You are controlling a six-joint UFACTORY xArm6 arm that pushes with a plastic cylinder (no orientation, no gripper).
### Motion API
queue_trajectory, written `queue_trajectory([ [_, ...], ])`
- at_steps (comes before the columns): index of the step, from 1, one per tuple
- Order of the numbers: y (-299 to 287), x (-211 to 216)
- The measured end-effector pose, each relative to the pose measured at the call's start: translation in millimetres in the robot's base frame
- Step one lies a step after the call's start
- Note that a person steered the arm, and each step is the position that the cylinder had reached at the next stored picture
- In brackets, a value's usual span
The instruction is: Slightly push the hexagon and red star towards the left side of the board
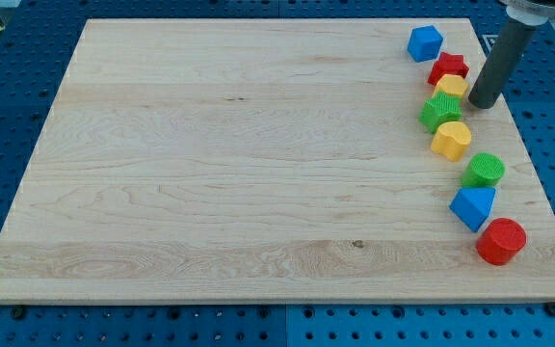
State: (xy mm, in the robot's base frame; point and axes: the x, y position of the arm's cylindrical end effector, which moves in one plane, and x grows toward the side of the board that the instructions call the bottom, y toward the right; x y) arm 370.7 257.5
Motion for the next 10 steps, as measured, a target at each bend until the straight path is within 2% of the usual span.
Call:
queue_trajectory([
  [2, -12, -1],
  [4, -11, -24],
  [7, 34, -31],
  [9, 29, -66],
  [10, 28, -60],
])
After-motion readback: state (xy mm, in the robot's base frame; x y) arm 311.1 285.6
